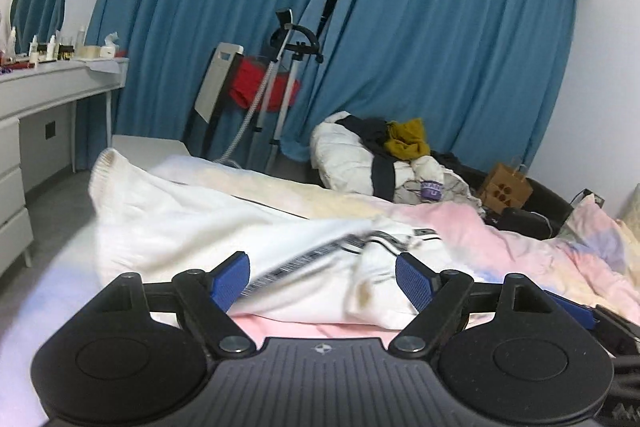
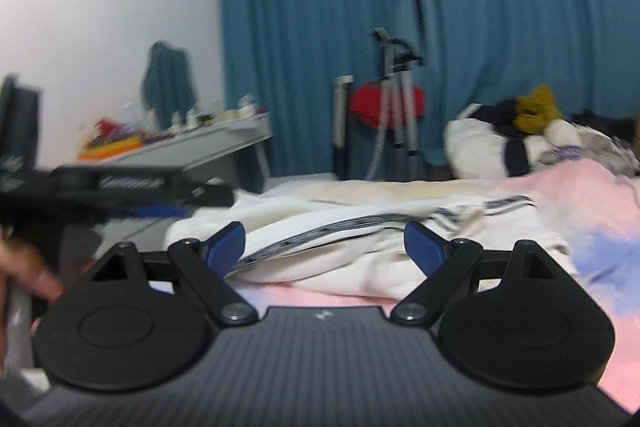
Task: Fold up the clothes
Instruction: 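Lay the sweatpants flat on the bed and open both tools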
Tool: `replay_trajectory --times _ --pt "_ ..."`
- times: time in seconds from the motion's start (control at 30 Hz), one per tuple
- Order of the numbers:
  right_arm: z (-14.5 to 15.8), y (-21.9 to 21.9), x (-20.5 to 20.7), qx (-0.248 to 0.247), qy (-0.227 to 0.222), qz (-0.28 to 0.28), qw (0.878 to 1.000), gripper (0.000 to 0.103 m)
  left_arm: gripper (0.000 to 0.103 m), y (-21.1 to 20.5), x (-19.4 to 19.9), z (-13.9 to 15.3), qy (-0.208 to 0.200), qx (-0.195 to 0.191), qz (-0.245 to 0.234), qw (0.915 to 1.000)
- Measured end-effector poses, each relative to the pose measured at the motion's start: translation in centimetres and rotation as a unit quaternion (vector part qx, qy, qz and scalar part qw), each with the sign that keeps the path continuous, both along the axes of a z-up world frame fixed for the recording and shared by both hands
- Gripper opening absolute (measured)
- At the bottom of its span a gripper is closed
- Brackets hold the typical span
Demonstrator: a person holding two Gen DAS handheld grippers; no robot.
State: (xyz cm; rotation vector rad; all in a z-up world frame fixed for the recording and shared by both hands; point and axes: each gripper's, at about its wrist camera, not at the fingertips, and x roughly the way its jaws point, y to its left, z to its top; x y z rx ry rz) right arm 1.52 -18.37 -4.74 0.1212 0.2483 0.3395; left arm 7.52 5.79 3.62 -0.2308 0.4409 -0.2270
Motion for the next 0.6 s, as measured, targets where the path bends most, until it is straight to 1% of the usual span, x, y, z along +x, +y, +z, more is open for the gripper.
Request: replay_trajectory --times 0.07,0.17,0.23,0.3,0.37,0.47,0.53,0.6 --pt "-0.5 -1.5 0.5 0.007 0.000 -0.013 1.000 0.088 0.082 -1.7 -0.2 -0.8 -0.001 0.005 -0.005 1.0000" --pt "-1.2 -3.4 0.9 0.017 0.007 -0.025 1.000 0.087 0.082 -3.3 -0.5 -2.2 -0.012 0.031 -0.014 0.9994" --pt "-1.5 -4.5 1.3 0.031 0.017 -0.031 0.999 0.085 0.082 -3.9 -0.4 -3.3 -0.009 0.032 -0.014 0.9993" --pt "-1.8 -5.4 1.7 0.040 0.025 -0.037 0.998 0.082 0.082 -3.8 0.2 -4.2 0.002 0.031 -0.016 0.9994" --pt "-2.0 -6.1 2.3 0.044 0.033 -0.042 0.998 0.081 0.082 -3.9 0.6 -4.9 0.009 0.038 -0.018 0.9991" --pt "-2.2 -6.9 3.0 0.041 0.038 -0.047 0.997 0.079 0.082 -3.8 0.9 -5.7 0.017 0.048 -0.020 0.9985" --pt "-2.2 -7.5 3.8 0.037 0.039 -0.050 0.997 0.079 0.082 -3.4 1.1 -5.9 0.021 0.044 -0.019 0.9986" --pt "-2.1 -8.7 5.4 0.042 0.044 -0.057 0.997 0.079 0.082 -2.8 1.2 -6.0 0.024 0.033 -0.019 0.9990"
